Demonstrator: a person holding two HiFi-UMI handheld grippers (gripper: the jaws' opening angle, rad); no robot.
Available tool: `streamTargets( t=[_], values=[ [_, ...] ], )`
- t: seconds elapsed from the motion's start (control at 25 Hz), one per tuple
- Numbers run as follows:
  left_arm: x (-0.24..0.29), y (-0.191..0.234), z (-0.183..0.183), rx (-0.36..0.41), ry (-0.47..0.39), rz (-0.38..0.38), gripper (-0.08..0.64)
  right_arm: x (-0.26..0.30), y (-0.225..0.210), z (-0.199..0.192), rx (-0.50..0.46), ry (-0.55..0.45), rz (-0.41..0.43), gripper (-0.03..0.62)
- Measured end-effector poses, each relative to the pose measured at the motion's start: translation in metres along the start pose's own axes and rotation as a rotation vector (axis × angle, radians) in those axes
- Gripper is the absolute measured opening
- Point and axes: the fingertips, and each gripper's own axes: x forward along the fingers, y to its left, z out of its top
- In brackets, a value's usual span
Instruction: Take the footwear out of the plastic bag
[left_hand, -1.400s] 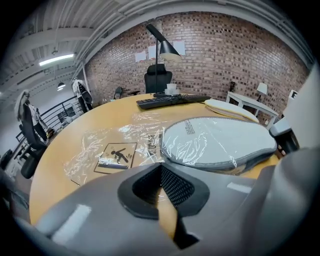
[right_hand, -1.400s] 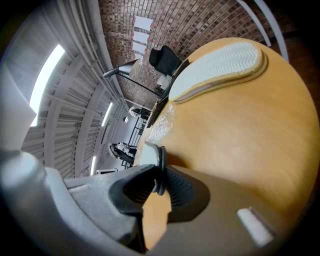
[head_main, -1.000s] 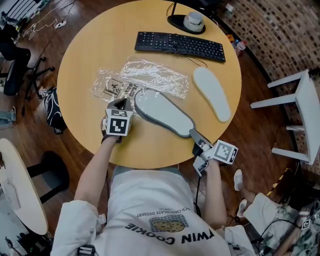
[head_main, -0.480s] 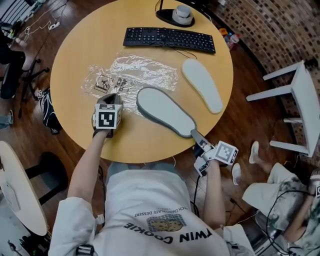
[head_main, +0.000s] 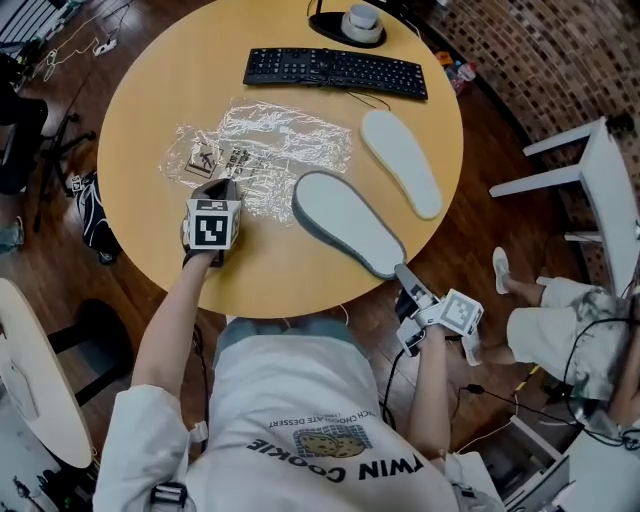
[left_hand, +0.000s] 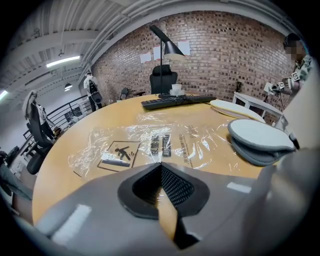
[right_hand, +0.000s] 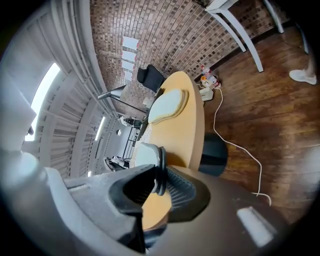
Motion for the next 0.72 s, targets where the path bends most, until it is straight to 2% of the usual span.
streamTargets(
  t=[0.08, 0.48, 0.6, 0.72],
  values=[
    [0.001, 0.000, -0.001, -0.001, -0.001, -0.002, 0.006, -0.003, -0.005, -0.002, 0.018, 0.000, -0.012, 0.067],
    [-0.001, 0.001, -0.001, -0.003, -0.011, -0.003, 0.007, -0.011, -0.018, 0.002, -0.015, -0.050, -0.050, 0.075],
    [-0.017, 0.004, 0.006, -0.049, -0.070, 0.011, 0.008, -0.009, -0.017, 0.000, -0.007, -0.067, -0.059, 0.083],
    [-0.042, -0.008, 0.016, -0.094, -0.138, -0.006, 0.007, -0.008, -0.016, -0.002, -0.019, -0.064, -0.064, 0.109]
  ],
)
